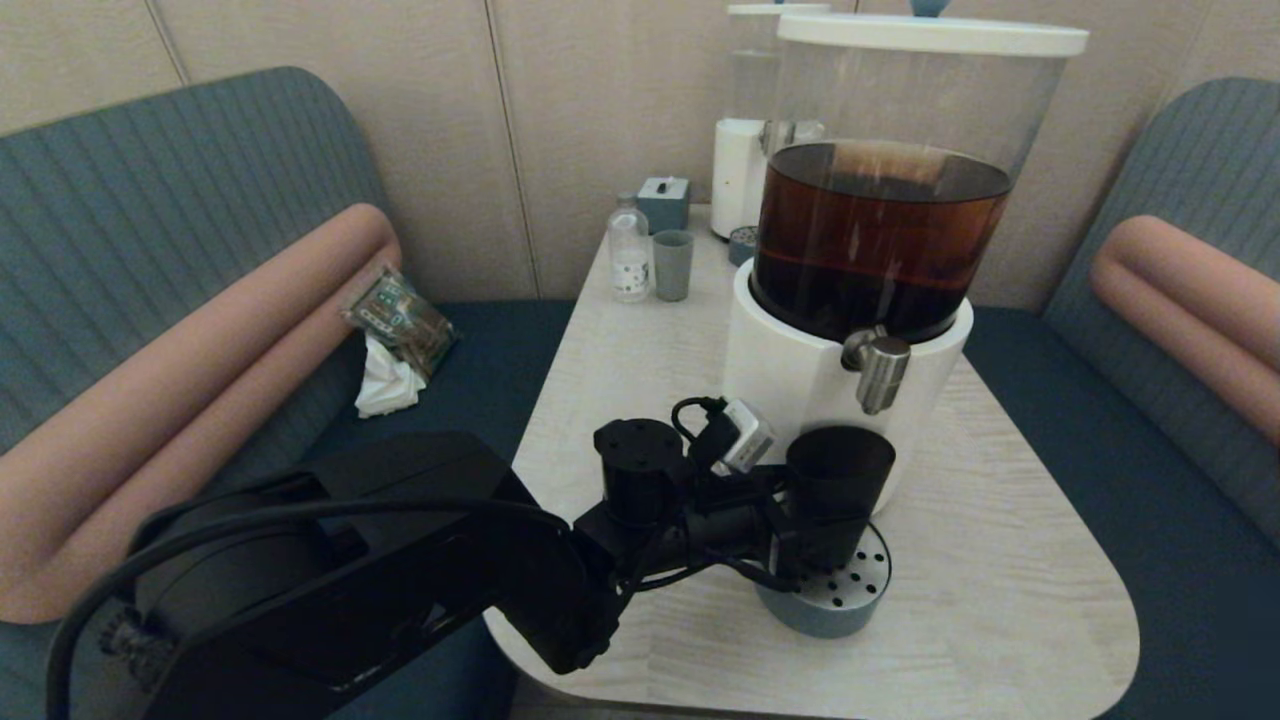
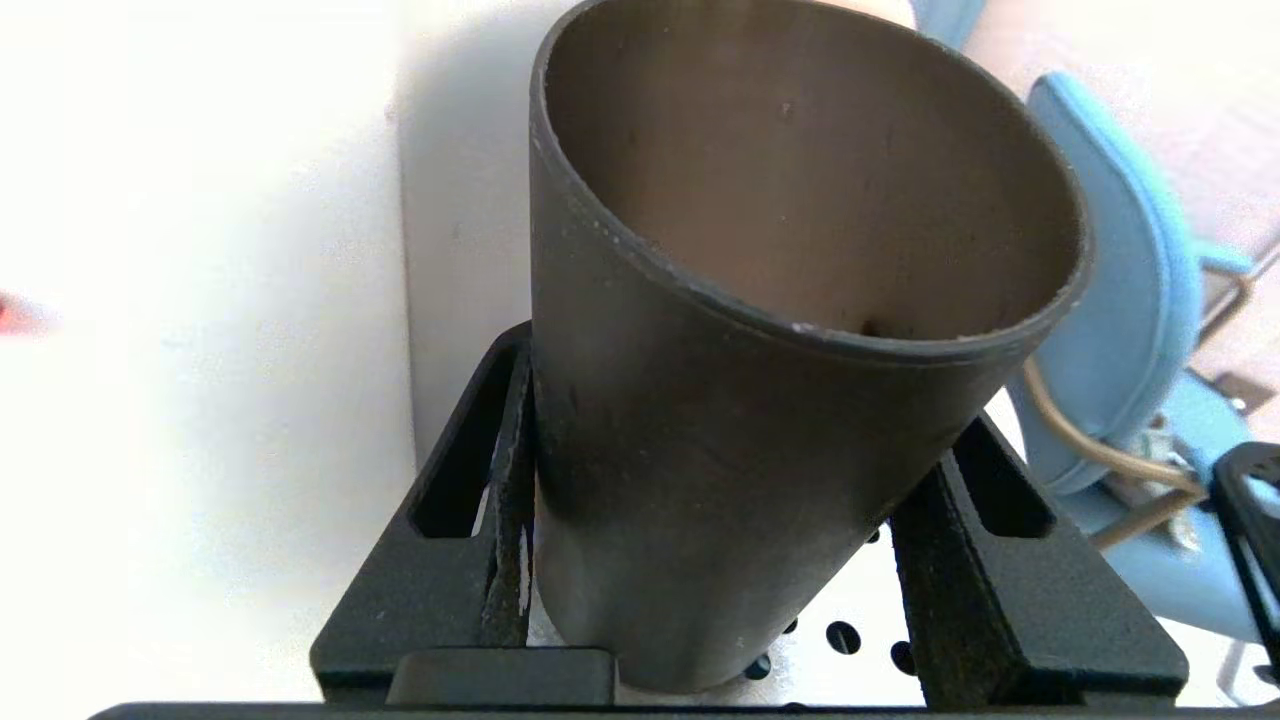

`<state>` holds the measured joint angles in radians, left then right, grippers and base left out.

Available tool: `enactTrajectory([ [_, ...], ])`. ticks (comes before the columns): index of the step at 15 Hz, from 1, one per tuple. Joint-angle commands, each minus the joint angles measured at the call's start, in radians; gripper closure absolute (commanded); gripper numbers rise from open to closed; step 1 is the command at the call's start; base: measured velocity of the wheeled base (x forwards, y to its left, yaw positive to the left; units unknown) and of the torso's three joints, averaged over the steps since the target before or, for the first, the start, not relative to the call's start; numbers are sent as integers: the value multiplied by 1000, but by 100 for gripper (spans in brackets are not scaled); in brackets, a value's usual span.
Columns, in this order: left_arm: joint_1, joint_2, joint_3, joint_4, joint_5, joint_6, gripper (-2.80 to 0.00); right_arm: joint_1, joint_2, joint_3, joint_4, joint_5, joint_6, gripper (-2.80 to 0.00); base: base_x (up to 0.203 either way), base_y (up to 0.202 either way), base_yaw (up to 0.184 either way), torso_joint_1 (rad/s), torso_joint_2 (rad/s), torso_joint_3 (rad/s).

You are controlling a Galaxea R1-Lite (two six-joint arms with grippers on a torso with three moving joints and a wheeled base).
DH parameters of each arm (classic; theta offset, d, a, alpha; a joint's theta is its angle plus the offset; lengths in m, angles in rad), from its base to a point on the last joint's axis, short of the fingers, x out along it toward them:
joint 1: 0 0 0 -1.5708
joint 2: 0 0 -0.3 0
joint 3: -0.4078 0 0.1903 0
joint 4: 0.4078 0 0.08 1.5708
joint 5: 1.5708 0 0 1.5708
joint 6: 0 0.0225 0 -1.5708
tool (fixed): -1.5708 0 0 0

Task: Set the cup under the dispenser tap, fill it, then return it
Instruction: Place it under the water dispenser

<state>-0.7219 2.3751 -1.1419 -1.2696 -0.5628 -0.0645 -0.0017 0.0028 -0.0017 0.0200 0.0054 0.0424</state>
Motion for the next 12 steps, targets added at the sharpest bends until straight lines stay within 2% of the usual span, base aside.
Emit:
enactTrajectory([
  [1, -1, -8, 6, -8, 0, 0, -280, 0, 0, 0, 0, 1, 1, 0, 0, 0, 0, 0, 0, 0],
  [7, -4, -25, 19, -10, 1, -1, -280, 0, 0, 0, 0, 1, 1, 0, 0, 0, 0, 0, 0, 0],
  [12, -4, -60, 78, -13, 3, 0, -280, 0, 0, 0, 0, 1, 1, 0, 0, 0, 0, 0, 0, 0],
])
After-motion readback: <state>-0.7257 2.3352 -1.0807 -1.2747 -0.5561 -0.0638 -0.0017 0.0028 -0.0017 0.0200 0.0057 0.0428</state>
